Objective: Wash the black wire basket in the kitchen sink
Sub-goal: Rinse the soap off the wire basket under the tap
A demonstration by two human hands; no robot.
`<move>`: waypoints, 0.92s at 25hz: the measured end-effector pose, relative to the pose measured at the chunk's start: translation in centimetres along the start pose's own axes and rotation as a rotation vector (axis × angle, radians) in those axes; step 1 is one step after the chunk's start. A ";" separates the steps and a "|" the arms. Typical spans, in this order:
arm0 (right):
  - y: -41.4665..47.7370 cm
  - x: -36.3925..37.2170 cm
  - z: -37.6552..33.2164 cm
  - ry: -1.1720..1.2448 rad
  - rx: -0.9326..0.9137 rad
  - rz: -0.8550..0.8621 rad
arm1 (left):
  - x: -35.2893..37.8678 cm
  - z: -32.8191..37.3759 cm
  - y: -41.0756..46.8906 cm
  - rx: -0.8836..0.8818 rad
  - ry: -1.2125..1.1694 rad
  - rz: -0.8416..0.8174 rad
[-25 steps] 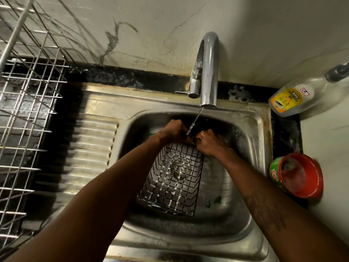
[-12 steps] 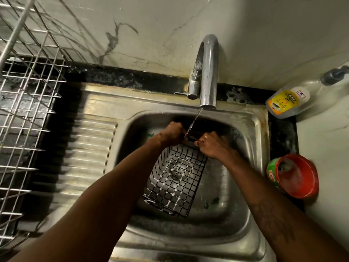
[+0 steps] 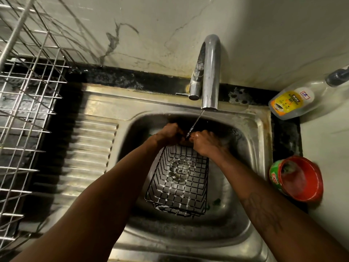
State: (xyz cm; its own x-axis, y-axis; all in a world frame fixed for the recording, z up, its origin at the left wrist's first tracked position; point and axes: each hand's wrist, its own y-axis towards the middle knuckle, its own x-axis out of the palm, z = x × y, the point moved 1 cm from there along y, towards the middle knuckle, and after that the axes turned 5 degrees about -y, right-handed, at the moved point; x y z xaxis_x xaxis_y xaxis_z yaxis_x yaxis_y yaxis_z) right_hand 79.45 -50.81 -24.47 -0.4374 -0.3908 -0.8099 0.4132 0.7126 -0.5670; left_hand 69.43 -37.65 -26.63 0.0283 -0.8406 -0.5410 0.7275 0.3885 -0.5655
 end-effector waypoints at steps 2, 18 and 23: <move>0.0 0.1 -0.1 -0.010 -0.007 0.013 | 0.3 -0.6 0.0 -0.009 -0.044 0.000; -1.3 -0.8 0.6 -0.056 0.088 0.145 | 1.6 0.7 0.0 0.151 0.141 0.074; -1.4 -0.5 -1.1 -0.077 -0.002 0.126 | 1.6 0.7 -0.4 0.184 0.116 0.100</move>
State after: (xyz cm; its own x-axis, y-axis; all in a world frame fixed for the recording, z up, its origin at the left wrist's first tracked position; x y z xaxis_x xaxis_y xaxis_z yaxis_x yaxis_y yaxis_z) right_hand 78.25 -50.99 -23.15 -0.3197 -0.3413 -0.8839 0.4596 0.7599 -0.4597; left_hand 69.67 -39.42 -26.89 0.0350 -0.7484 -0.6623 0.8382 0.3829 -0.3884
